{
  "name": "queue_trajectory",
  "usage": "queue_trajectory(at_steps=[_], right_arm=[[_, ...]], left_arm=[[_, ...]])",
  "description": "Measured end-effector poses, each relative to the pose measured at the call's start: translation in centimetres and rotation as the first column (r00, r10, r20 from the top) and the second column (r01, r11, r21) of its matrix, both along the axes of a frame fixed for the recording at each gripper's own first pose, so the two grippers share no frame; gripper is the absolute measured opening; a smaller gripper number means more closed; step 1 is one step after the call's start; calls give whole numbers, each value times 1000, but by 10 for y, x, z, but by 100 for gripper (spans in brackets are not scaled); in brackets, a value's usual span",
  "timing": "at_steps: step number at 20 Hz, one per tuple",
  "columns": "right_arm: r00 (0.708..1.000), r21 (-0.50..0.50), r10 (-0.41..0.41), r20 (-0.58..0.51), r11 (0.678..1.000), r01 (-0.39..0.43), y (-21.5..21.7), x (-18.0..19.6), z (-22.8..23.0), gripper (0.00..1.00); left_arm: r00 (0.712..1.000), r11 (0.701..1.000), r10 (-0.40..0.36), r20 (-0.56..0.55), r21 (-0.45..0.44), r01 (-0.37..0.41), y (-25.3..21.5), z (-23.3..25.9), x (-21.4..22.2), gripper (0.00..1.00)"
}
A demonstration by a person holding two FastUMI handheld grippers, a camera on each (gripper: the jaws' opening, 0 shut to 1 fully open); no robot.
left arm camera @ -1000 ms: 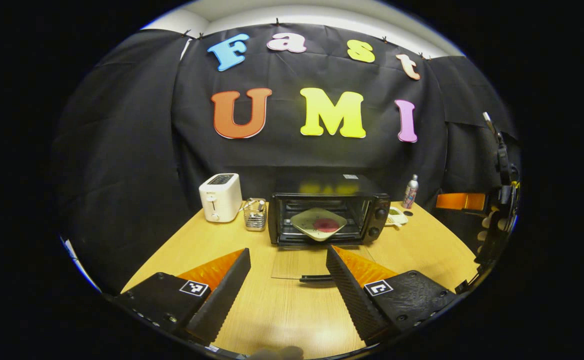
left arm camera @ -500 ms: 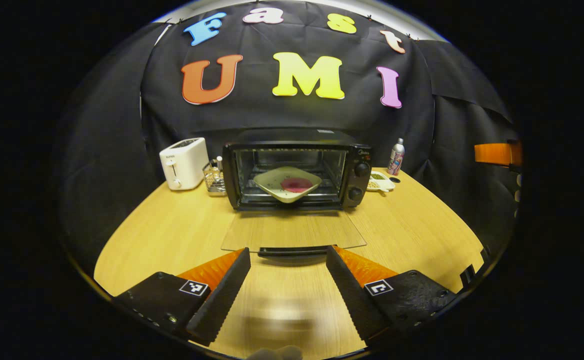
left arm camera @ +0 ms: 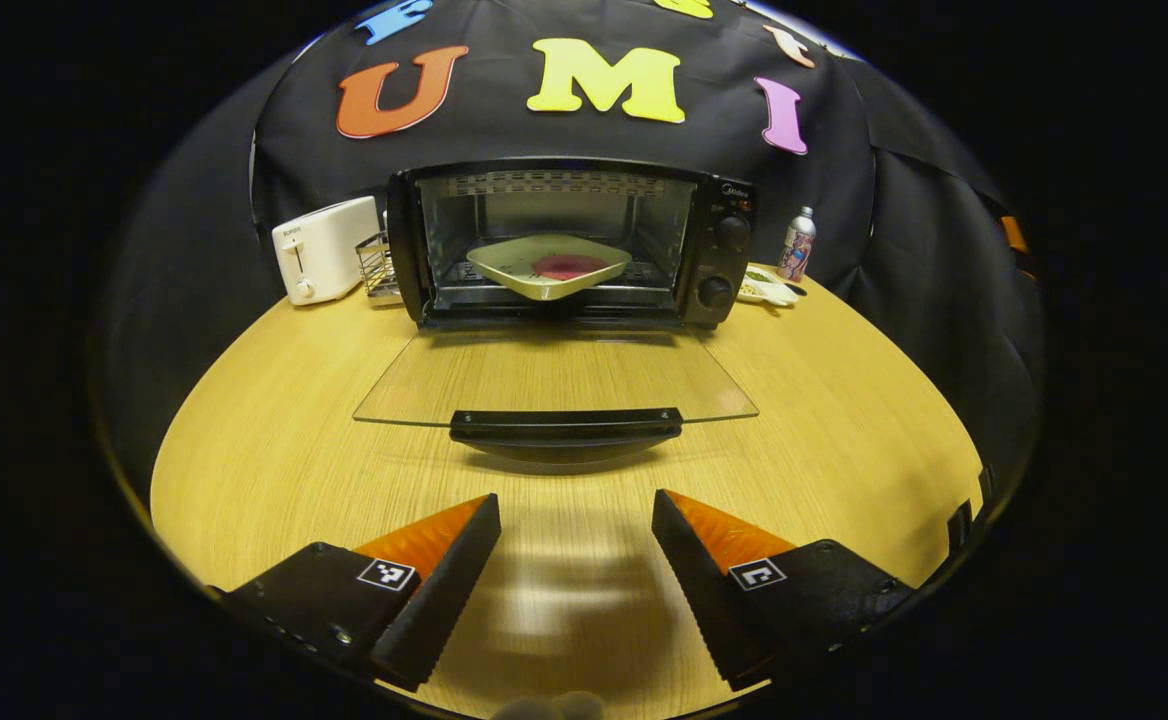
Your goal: Open the electric oven with the left hand, put the food in, and close the electric oven.
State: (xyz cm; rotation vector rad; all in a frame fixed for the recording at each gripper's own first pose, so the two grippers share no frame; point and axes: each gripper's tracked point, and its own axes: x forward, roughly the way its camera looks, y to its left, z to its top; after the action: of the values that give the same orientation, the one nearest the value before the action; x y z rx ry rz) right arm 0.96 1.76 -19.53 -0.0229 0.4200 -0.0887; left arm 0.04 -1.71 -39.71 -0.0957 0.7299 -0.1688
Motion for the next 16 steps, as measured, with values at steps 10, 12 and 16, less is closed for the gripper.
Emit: queue_trajectory(at_steps=[10,12,16], right_arm=[[999,-32,-23,-26,999,22,-5,-9,-3,100],[999,-26,-27,-28,999,26,-7,-10,-3,96],[998,-30,-31,-50,999,30,-11,-8,-5,100]], left_arm=[[1000,999,14,-14,32,-13,0,-19,19,98],[1000,999,14,-14,38,-14,1,-19,25,98],[1000,999,22,-11,35,-21,1,-20,37,98]])
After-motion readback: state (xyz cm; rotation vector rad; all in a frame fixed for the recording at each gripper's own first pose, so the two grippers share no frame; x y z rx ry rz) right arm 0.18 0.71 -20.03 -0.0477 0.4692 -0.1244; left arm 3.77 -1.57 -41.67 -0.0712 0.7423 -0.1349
